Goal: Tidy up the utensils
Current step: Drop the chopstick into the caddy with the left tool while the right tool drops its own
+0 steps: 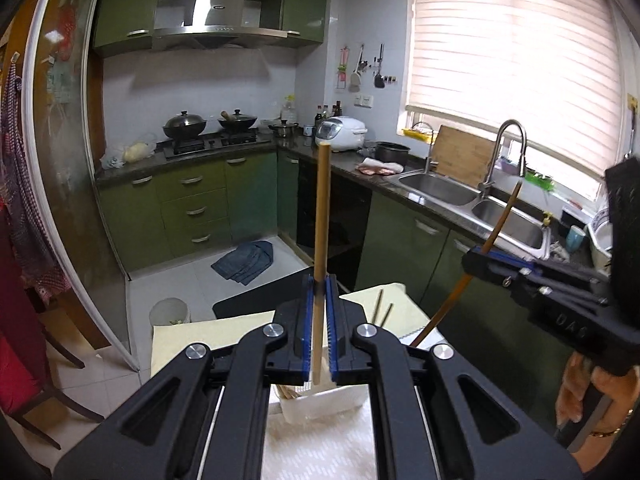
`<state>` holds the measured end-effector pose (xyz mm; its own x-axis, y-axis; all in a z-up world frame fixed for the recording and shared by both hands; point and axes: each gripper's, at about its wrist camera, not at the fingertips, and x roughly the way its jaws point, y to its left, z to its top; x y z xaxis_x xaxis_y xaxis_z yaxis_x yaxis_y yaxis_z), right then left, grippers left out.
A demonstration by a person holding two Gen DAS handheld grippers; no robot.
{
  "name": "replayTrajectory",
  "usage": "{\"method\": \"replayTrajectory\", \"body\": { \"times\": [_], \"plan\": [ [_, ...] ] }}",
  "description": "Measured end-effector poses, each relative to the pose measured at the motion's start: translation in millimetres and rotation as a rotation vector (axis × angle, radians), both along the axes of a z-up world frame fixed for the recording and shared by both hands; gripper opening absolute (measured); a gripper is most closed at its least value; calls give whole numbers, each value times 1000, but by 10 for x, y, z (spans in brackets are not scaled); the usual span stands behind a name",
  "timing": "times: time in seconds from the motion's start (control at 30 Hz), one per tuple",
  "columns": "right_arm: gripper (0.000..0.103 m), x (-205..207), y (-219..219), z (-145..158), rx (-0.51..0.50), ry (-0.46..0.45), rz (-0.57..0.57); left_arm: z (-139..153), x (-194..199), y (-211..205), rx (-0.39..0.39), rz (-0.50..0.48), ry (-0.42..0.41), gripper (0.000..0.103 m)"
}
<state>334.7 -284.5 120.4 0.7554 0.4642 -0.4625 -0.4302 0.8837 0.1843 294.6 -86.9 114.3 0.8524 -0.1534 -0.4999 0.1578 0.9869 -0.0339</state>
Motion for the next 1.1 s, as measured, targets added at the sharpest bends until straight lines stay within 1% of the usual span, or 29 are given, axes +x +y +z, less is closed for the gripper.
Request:
{"method": "replayTrajectory", "body": {
  "times": [0.17,0.27,0.37,0.43,0.53,0.6,0.63,0.67,0.77,0.87,0.9,1.03,1.1],
  "plan": [
    [7,171,49,-85,-1,6,-17,-271,187,9,14,17,43,6],
    [7,247,71,-146,2,8,-28,-396,273,-15,22,14,53,6],
    [7,313,112,-226,-4,11,-28,-553,330,-40,31,9,81,7],
    [7,364,139,-307,-3,22,-30,-666,355,-46,39,5,104,11],
    [7,435,158,-446,-1,38,-37,-770,361,-32,32,6,124,27],
    [7,483,168,-553,-2,52,-38,-811,308,-2,23,13,116,48],
    [7,507,177,-588,-4,56,-38,-820,264,12,21,18,104,52],
    [7,514,194,-620,-9,58,-37,-824,214,21,20,22,92,55],
    [7,554,223,-773,-23,73,-36,-827,-10,23,33,31,41,56],
    [7,604,277,-952,-43,94,-30,-872,-297,34,24,36,8,67],
    [7,605,282,-1002,-46,101,-27,-889,-382,28,23,36,0,67],
    [8,644,347,-1207,-68,125,-23,-1008,-669,6,62,47,-39,68],
    [8,654,368,-1292,-77,134,-21,-1072,-790,10,74,63,-53,71]
  ]
}}
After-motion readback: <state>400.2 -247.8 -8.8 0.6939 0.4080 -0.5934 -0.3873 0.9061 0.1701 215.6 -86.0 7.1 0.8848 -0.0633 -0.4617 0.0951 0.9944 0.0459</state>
